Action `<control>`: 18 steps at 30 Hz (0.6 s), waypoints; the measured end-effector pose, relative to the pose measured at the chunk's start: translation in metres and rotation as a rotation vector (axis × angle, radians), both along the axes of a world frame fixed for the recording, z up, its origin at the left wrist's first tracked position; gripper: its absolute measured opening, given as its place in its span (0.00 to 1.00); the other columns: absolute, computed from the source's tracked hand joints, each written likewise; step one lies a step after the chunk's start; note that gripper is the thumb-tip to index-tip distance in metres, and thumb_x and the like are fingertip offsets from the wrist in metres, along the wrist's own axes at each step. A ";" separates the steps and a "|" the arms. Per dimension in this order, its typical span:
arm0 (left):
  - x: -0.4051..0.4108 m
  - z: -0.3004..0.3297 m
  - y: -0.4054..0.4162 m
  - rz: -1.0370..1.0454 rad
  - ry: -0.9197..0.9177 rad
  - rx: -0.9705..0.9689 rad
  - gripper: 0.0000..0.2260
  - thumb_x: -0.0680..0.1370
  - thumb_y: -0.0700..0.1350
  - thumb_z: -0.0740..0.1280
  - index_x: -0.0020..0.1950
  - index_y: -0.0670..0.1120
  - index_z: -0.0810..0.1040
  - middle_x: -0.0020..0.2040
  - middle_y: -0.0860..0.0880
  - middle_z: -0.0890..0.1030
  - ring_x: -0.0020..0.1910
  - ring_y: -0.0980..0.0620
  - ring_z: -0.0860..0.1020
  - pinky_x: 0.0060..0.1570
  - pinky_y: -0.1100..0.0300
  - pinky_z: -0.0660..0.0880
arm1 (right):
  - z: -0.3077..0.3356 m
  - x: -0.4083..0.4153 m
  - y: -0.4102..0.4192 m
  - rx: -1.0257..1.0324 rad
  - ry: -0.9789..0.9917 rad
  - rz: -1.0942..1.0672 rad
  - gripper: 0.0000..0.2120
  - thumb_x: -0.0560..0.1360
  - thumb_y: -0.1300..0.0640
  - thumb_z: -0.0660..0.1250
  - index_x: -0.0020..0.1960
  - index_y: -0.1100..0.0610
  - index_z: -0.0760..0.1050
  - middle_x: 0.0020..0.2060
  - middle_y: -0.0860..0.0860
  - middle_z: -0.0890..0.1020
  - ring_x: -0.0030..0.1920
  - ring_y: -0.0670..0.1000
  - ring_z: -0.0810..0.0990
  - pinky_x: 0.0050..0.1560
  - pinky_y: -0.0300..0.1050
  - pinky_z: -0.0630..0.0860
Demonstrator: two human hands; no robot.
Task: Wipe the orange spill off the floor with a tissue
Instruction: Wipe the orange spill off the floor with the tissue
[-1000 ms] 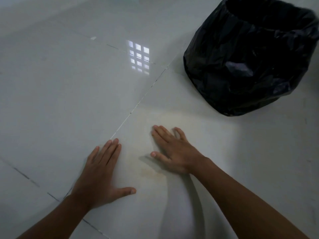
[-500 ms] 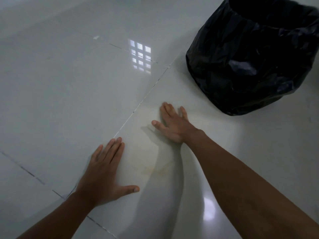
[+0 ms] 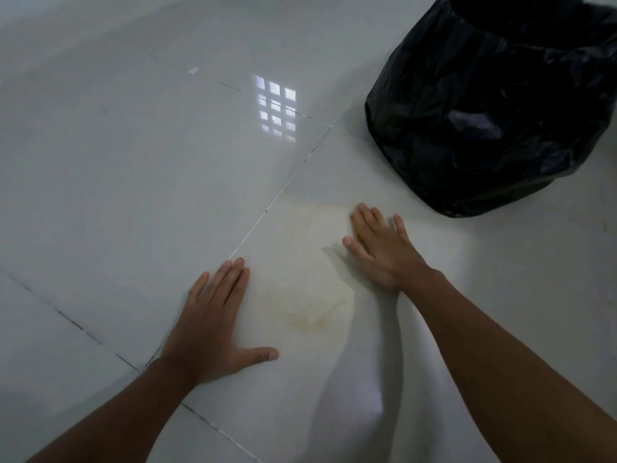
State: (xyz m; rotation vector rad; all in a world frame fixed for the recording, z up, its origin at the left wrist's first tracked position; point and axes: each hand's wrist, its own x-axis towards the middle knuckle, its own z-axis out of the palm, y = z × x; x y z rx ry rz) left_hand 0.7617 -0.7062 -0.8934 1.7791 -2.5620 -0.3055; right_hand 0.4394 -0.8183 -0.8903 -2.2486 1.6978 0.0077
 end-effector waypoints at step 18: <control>0.001 -0.003 -0.001 0.004 0.003 0.004 0.59 0.64 0.83 0.56 0.79 0.39 0.60 0.81 0.44 0.58 0.80 0.45 0.56 0.76 0.43 0.55 | 0.011 0.036 0.043 0.057 -0.171 0.260 0.35 0.80 0.36 0.45 0.81 0.53 0.47 0.81 0.48 0.46 0.79 0.43 0.41 0.76 0.37 0.37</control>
